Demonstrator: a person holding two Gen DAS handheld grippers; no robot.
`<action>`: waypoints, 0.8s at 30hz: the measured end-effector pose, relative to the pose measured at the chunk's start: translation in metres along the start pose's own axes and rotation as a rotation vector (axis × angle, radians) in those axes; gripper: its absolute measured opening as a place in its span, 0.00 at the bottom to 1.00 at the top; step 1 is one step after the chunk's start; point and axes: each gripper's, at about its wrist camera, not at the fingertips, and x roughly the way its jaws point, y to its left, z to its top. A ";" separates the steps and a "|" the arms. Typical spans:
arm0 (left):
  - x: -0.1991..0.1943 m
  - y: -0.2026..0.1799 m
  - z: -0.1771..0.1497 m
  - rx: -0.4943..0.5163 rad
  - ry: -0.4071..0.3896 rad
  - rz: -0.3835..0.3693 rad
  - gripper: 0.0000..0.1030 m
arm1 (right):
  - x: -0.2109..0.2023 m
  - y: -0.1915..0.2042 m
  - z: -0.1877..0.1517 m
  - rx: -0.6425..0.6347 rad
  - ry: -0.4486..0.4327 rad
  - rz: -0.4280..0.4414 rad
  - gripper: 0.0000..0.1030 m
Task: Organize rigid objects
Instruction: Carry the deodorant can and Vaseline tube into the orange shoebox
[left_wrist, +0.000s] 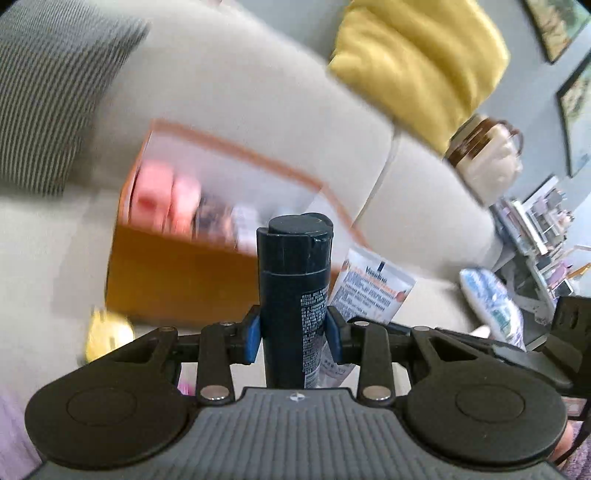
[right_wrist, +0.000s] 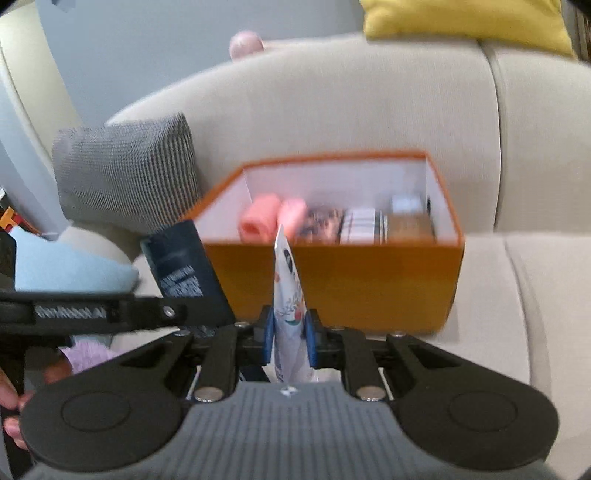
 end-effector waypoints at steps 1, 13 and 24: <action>-0.004 -0.004 0.009 0.018 -0.016 0.001 0.39 | -0.006 0.000 0.009 -0.010 -0.020 0.002 0.17; 0.012 -0.023 0.128 0.168 -0.019 0.039 0.39 | 0.015 -0.003 0.112 -0.099 -0.140 -0.016 0.17; 0.132 0.026 0.115 0.203 0.402 0.239 0.39 | 0.093 -0.043 0.093 -0.096 0.009 -0.027 0.17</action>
